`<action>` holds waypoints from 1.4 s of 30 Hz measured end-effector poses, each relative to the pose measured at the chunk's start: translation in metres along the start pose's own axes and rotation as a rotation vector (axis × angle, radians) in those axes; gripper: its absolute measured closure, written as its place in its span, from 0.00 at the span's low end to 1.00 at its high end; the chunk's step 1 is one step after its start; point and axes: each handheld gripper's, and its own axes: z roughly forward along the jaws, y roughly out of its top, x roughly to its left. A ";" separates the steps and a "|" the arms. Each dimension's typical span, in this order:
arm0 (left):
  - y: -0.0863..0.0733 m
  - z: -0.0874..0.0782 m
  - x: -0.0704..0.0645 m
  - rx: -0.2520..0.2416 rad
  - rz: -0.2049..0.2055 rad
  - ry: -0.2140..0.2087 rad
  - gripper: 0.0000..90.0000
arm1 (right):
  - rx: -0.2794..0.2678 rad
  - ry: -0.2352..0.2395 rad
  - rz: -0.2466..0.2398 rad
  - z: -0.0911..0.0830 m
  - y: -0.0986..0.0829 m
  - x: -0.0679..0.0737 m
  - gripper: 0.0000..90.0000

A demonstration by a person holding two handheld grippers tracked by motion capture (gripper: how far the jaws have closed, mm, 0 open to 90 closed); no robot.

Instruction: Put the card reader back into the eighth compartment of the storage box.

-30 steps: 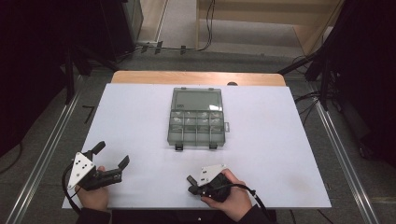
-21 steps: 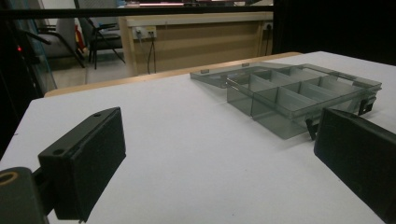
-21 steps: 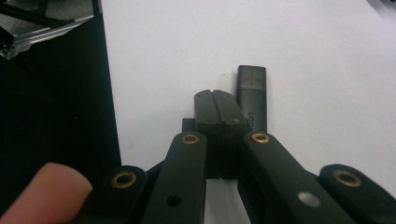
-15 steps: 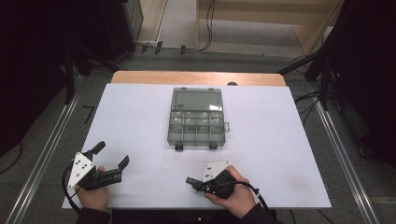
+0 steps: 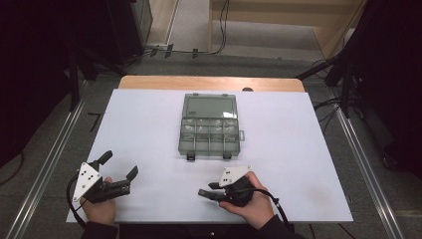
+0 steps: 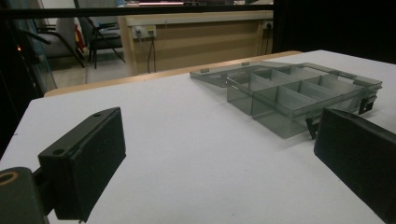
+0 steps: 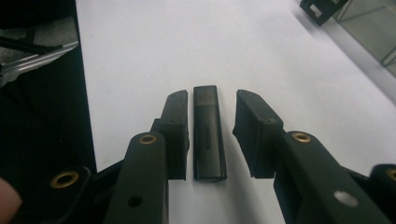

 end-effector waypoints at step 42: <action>-0.001 -0.001 -0.001 0.002 0.004 0.012 0.03 | -0.017 0.002 0.007 -0.007 0.005 -0.006 0.79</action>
